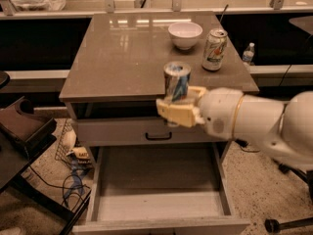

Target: Place redbull can into middle drawer

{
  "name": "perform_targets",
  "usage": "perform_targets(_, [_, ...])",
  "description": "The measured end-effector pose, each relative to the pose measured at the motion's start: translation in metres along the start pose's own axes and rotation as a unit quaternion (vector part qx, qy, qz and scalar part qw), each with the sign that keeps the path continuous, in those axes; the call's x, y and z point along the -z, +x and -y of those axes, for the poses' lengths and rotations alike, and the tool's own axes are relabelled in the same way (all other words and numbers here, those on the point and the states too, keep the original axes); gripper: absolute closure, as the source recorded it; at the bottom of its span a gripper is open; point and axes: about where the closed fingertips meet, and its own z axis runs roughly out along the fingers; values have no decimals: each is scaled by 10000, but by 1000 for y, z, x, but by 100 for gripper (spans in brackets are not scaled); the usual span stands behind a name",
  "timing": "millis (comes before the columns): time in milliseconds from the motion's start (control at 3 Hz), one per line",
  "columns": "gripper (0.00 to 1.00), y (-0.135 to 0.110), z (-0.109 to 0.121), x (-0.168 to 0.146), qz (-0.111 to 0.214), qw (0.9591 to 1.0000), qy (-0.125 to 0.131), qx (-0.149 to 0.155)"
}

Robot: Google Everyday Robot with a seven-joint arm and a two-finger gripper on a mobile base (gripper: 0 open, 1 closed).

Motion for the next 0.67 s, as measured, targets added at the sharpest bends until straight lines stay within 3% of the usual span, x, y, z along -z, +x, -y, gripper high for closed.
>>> perform_targets(333, [100, 57, -23, -6, 402, 9987, -318, 37])
perform_targets(667, [100, 130, -27, -4, 656, 9960, -559, 222])
